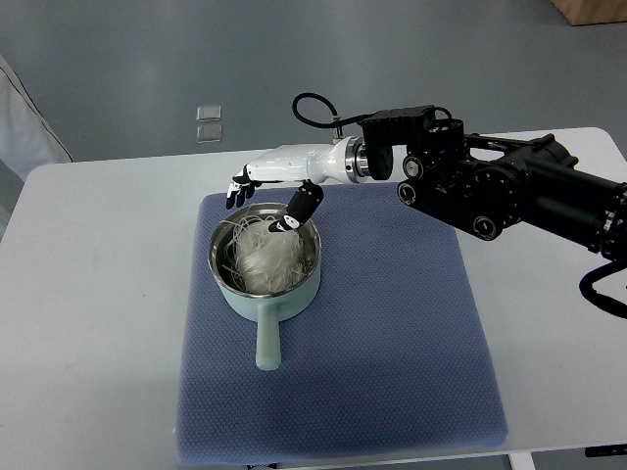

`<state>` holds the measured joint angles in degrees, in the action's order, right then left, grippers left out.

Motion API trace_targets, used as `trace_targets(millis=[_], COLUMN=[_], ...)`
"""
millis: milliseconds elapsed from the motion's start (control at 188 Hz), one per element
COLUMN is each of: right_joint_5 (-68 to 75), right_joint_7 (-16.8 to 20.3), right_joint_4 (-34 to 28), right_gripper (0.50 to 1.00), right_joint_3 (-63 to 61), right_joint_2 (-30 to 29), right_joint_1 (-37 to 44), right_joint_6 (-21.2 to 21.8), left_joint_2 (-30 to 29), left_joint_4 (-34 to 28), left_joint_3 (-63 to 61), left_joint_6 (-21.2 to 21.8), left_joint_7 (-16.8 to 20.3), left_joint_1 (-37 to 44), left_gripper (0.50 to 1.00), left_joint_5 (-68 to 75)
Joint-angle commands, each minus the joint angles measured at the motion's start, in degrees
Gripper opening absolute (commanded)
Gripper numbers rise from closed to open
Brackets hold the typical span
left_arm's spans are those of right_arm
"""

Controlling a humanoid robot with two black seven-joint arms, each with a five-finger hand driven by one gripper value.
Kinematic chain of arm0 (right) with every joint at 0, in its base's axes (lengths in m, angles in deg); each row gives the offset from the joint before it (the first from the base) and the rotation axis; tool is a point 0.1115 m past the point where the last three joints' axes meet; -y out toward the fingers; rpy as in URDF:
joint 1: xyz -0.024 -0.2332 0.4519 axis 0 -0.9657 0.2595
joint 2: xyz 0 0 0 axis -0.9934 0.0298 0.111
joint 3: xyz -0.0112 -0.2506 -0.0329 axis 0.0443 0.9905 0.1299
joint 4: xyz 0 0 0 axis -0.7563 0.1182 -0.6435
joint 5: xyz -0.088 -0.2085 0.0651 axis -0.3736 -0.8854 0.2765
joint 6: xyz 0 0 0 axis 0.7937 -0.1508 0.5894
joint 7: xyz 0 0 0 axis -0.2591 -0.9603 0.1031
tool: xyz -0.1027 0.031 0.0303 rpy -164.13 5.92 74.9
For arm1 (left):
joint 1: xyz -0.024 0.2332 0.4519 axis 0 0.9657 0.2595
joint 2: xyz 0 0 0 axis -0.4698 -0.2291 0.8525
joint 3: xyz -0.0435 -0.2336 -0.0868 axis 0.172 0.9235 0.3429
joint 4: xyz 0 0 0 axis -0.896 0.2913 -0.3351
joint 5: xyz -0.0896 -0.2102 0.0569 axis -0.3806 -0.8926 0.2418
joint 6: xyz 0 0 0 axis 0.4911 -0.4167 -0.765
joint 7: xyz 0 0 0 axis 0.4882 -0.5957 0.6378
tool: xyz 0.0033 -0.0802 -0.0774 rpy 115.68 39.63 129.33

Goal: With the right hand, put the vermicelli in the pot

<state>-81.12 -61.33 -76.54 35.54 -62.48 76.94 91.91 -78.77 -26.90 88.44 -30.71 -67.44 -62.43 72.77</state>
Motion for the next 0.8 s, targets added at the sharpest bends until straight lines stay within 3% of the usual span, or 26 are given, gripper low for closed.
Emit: trace_targets(millis=[0,95,573,796], right_joint_5=[0.4,0.5,9.9,20.5], right_joint_7=[0.0,-0.1,-0.1,0.0], right_joint_4=[0.0,-0.1,1.0,8.9], right_gripper=[0.858,0.899,0.924,0.924], right_joint_3=[-0.1,-0.3,-16.5,-31.4], right_joint_2=[0.2,0.6,0.5,-3.1], right_joint_1=[0.1,0.2,-0.7,-6.8], right_joint_6=[0.0,0.0,-0.1,-5.8], left_joint_2=[0.0,0.0,0.0,0.0], left_joint_4=[0.0,0.0,0.0,0.0], left_joint_3=[0.0,0.0,0.0,0.0], left_joint_6=[0.0,0.0,0.0,0.1], left_joint_7=[0.0,0.0,0.0,0.0], left_joint_1=[-0.1,-0.1,0.0,-0.1], left_gripper=[1.0,1.0,1.0,1.0], left_joint_5=[0.0,0.0,0.0,0.0])
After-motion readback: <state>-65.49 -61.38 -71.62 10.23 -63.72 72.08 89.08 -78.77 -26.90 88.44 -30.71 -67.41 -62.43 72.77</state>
